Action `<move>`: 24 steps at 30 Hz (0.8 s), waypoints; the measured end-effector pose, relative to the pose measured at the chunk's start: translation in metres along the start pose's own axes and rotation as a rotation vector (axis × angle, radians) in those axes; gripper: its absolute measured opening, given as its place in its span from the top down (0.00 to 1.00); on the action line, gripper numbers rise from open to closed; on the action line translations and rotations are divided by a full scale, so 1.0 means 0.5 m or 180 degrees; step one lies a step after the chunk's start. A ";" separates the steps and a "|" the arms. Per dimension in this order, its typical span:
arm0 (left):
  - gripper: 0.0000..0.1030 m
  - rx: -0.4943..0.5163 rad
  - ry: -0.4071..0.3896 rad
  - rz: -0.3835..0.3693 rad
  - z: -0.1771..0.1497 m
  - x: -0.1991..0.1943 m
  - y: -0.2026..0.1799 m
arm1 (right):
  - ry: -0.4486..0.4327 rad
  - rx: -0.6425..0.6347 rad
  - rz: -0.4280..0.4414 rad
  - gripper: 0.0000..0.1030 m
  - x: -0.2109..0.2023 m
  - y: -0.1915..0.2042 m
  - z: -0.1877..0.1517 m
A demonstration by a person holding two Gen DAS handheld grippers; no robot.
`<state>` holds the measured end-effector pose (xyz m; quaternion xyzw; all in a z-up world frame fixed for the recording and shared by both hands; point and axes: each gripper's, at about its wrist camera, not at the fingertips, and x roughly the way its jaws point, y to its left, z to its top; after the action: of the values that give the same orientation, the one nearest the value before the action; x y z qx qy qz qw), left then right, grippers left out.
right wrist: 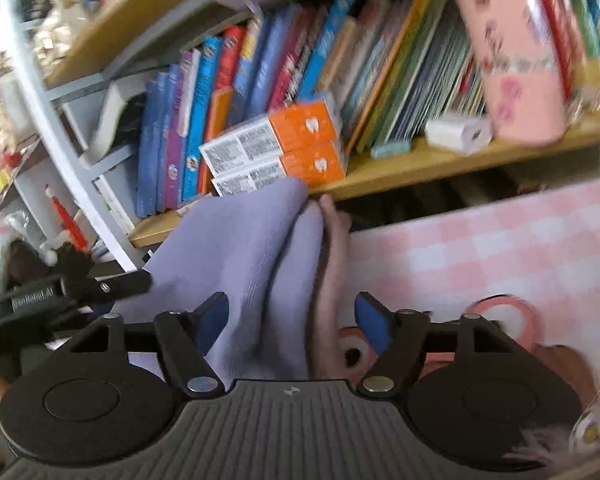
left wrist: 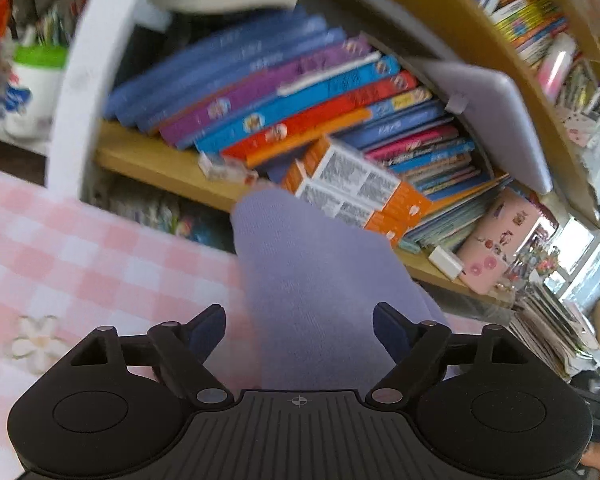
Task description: Fold clothes
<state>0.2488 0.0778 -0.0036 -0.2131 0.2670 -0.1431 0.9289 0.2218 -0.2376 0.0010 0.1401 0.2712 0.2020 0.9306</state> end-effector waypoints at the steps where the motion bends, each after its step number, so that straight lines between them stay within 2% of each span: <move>1: 0.16 0.0035 -0.0052 0.0024 -0.003 -0.017 -0.002 | -0.0042 -0.0046 -0.0031 0.30 -0.022 0.005 -0.009; 9: 0.10 0.0468 -0.0333 0.0337 -0.084 -0.152 -0.072 | -0.0278 -0.0495 -0.0336 0.21 -0.161 0.070 -0.094; 11: 0.05 0.0591 -0.0406 0.0393 -0.114 -0.183 -0.097 | -0.0305 -0.0602 -0.0407 0.20 -0.186 0.089 -0.118; 16: 0.02 0.0953 -0.0574 0.0319 -0.182 -0.255 -0.149 | -0.0327 -0.0823 -0.0549 0.18 -0.228 0.126 -0.182; 19: 0.01 0.1118 -0.0653 0.0454 -0.206 -0.276 -0.170 | -0.0528 -0.0807 -0.0604 0.14 -0.259 0.139 -0.204; 24: 0.00 0.1206 -0.0581 0.0654 -0.225 -0.282 -0.180 | -0.0539 -0.0883 -0.0684 0.09 -0.272 0.157 -0.215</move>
<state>0.0573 0.0173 0.0140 -0.0187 0.1706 -0.0755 0.9823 0.0329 -0.2139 0.0036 -0.0028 0.1749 0.1244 0.9767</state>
